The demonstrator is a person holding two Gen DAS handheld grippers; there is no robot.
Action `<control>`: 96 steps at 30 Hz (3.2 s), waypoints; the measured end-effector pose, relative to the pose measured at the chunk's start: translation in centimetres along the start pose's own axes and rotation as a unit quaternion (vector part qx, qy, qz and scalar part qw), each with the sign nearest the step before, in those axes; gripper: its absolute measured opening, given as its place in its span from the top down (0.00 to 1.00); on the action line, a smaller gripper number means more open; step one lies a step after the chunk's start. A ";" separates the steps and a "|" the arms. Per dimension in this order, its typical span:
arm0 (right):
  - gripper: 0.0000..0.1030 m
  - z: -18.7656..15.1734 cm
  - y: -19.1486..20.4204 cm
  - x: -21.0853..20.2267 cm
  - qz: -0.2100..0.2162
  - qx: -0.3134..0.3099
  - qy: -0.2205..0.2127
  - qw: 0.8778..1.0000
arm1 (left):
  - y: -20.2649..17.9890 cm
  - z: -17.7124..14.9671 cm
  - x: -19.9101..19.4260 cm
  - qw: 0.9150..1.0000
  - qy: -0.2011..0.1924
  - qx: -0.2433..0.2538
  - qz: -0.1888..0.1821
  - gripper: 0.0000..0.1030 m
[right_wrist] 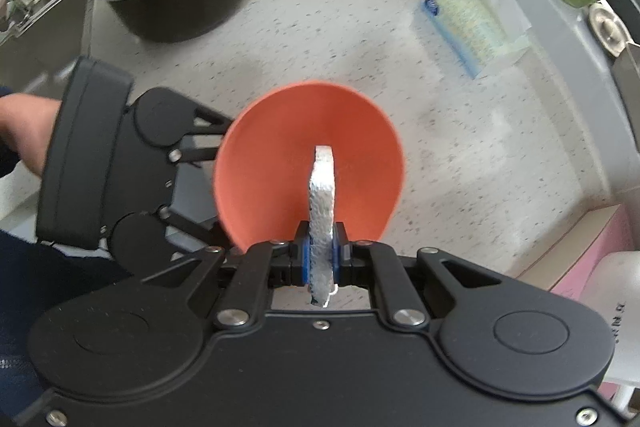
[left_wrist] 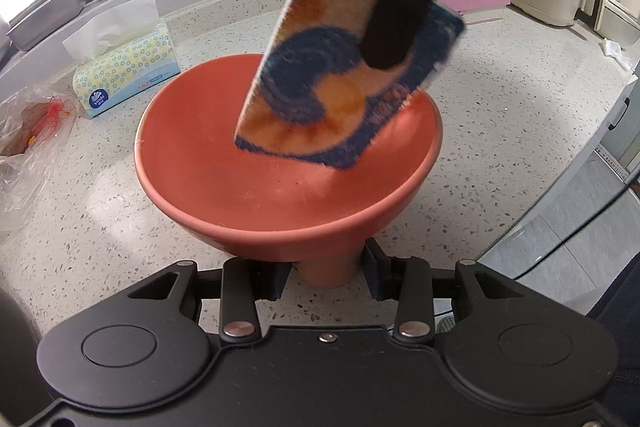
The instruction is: Clean bowl
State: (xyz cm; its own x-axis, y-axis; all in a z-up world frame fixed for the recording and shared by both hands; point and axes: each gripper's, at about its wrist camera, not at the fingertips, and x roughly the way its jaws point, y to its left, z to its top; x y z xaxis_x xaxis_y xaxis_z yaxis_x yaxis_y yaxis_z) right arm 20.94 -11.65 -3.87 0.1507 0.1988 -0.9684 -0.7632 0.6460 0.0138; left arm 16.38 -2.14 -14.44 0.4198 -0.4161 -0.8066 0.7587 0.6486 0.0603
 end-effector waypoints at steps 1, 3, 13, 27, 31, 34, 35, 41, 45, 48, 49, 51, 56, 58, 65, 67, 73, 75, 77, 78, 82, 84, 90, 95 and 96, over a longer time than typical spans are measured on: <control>0.89 -0.1 0.2 -0.1 0.007 0.002 -0.001 1.000 | 0.0 0.0 0.0 1.000 0.000 0.000 0.000 0.63; 0.89 -0.1 0.6 -0.3 0.018 0.006 -0.003 1.000 | -0.1 0.0 0.0 1.000 0.000 0.002 0.000 0.63; 0.89 0.3 1.0 -1.0 0.038 0.023 -0.033 0.998 | -0.5 -0.6 -0.6 1.000 -0.013 0.018 0.016 0.46; 0.89 -0.2 -1.1 -1.9 0.039 0.008 -0.057 0.998 | -3.5 -0.4 0.0 0.988 -0.027 -0.108 0.103 0.64; 0.89 -0.8 -1.8 -1.7 0.048 0.028 -0.058 0.997 | -3.1 0.0 0.3 0.987 -0.030 -0.121 0.102 0.64; 0.89 -1.3 -2.4 -1.8 0.039 0.042 -0.069 0.996 | -2.9 -0.2 0.0 0.988 -0.029 -0.114 0.098 0.64; 0.89 -1.5 -2.6 -2.0 0.031 0.043 -0.073 0.996 | -2.8 -0.2 -0.1 0.989 -0.029 -0.111 0.096 0.64; 0.89 -2.6 -3.8 -3.7 -0.035 0.036 -0.116 0.992 | -2.5 -0.8 -0.4 0.991 -0.028 -0.096 0.084 0.64; 0.89 -2.7 -3.5 -3.0 -0.102 -0.026 -0.116 0.988 | -2.1 -1.0 -0.3 0.993 -0.029 -0.083 0.074 0.64; 0.89 -2.5 -3.9 -1.5 -0.106 -0.043 -0.099 0.988 | -1.8 -1.0 -0.4 0.995 -0.028 -0.071 0.065 0.64; 0.89 -2.5 -4.0 -1.0 -0.105 -0.046 -0.093 0.989 | -1.7 -1.0 -0.4 0.995 -0.028 -0.068 0.062 0.64; 0.89 -2.5 -4.1 0.2 -0.106 -0.056 -0.081 0.989 | -1.5 -1.0 -0.4 0.996 -0.028 -0.061 0.055 0.64; 0.89 -3.0 -4.4 1.3 -0.098 -0.047 -0.070 0.992 | -0.8 -1.1 -0.4 0.998 -0.028 -0.045 0.034 0.64; 0.89 -3.7 -4.7 1.4 -0.104 -0.036 -0.067 0.992 | -0.5 -1.1 -0.4 0.999 -0.028 -0.037 0.028 0.64; 0.88 -8.8 -1.8 4.0 -0.205 -0.120 -0.030 0.971 | 0.3 -1.0 -0.3 0.999 -0.025 -0.021 0.004 0.64; 0.86 -9.6 -0.7 4.6 -0.224 -0.145 -0.025 0.963 | 0.4 -1.0 -0.2 1.000 -0.025 -0.018 0.002 0.64; 0.61 -11.0 1.5 6.4 -0.232 -0.174 -0.009 0.957 | 0.5 -0.7 -0.1 1.000 -0.020 -0.011 0.000 0.64; 0.47 -11.3 1.7 6.7 -0.223 -0.173 -0.003 0.959 | 0.6 -0.6 0.0 1.000 -0.019 -0.010 0.001 0.64; 0.23 -11.7 1.9 6.6 -0.203 -0.161 -0.009 0.966 | 0.4 -0.6 0.0 1.000 -0.018 -0.010 0.007 0.63; 0.22 -11.8 2.0 6.1 -0.189 -0.154 -0.014 0.970 | 0.3 -0.5 0.0 1.000 -0.018 -0.008 0.010 0.63; 0.22 -11.3 1.5 3.9 -0.123 -0.120 -0.020 0.985 | 0.2 -0.2 0.1 1.000 -0.017 -0.006 0.014 0.63; 0.22 -10.8 0.9 2.3 -0.075 -0.095 -0.024 0.992 | 0.2 -0.1 0.1 1.000 -0.016 -0.006 0.014 0.63; 0.22 -6.0 -2.9 -2.6 -0.021 -0.049 -0.108 0.993 | 0.0 -0.3 0.0 1.000 -0.020 -0.011 0.019 0.63; 0.25 -1.3 -4.0 -1.0 -0.030 -0.131 -0.120 0.984 | -0.2 -0.3 -0.1 0.999 -0.022 -0.014 0.024 0.63; 0.34 -0.6 -4.2 -0.4 -0.026 -0.140 -0.112 0.983 | -0.2 -0.3 -0.1 0.999 -0.022 -0.015 0.024 0.63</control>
State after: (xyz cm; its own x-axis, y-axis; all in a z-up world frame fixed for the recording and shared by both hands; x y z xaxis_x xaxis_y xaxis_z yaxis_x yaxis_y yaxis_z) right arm 23.74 -14.92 -3.74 0.3055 0.3487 -0.8860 -0.8890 0.4377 -0.1343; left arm 15.99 -2.04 -14.55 0.4773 -0.4104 -0.7770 0.7224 0.6867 0.0810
